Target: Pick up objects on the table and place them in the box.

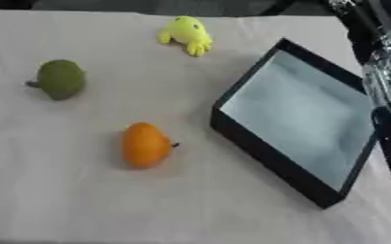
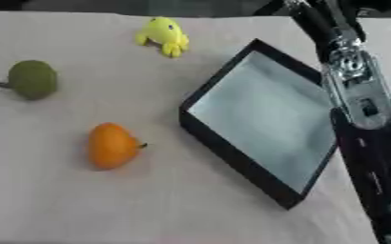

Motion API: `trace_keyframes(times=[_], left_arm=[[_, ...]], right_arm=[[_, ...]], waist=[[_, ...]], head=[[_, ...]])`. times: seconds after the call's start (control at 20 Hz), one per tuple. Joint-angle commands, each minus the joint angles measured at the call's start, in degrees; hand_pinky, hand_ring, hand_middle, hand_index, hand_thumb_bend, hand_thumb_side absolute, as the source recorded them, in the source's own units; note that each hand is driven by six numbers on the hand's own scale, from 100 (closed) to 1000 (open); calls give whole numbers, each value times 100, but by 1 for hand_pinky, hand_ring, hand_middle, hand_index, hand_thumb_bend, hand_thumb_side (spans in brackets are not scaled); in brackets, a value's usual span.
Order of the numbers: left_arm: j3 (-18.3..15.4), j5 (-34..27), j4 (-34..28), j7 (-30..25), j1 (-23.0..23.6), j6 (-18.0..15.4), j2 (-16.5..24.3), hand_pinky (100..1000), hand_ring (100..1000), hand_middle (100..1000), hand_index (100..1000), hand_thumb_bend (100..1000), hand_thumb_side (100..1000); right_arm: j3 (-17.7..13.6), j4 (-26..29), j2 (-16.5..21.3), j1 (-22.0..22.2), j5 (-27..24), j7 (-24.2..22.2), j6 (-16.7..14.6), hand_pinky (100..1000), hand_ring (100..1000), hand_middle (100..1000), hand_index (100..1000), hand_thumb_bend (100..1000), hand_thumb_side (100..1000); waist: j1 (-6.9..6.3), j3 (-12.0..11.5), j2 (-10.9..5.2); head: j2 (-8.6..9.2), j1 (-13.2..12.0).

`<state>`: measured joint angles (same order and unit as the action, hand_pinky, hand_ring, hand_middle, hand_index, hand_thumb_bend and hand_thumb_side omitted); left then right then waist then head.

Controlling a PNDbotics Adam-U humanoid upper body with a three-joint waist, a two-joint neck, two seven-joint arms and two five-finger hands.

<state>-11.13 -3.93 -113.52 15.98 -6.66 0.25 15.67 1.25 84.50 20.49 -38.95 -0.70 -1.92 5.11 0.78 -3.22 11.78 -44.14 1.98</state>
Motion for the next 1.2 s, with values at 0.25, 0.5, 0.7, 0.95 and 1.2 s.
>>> trace_keyframes(times=[0.25, 0.5, 0.7, 0.95, 1.2], left_arm=[[5, -13, -78, -28, -26, -7, 206, 698, 589, 690, 807, 100, 772], [14, -19, -63, -38, 3, -17, 232, 698, 589, 690, 807, 100, 770], [21, -25, -49, -42, 21, -22, 248, 698, 589, 690, 806, 100, 769], [43, -33, -28, -65, 33, -20, 250, 698, 590, 690, 806, 100, 768], [62, -56, -15, -85, 25, -29, 256, 698, 590, 690, 805, 100, 767]], right_arm=[[304, -341, 90, -841, 527, -408, 22, 937, 844, 833, 842, 100, 455], [622, -1285, 2, -1930, 1567, -870, 23, 943, 881, 867, 869, 100, 313], [781, -2451, -162, -2866, 2863, -1425, -327, 940, 900, 881, 885, 100, 262], [729, -3942, -515, -3727, 4091, -1647, -875, 933, 901, 882, 894, 100, 263], [538, -5112, -993, -4185, 4936, -1619, -1307, 929, 899, 882, 904, 100, 363]], waist=[[-18, -23, -209], [-31, -24, -268], [-37, -5, -309], [-53, 19, -357], [-85, 26, -380]], head=[[3, 36], [3, 36], [3, 38], [3, 64], [3, 93]])
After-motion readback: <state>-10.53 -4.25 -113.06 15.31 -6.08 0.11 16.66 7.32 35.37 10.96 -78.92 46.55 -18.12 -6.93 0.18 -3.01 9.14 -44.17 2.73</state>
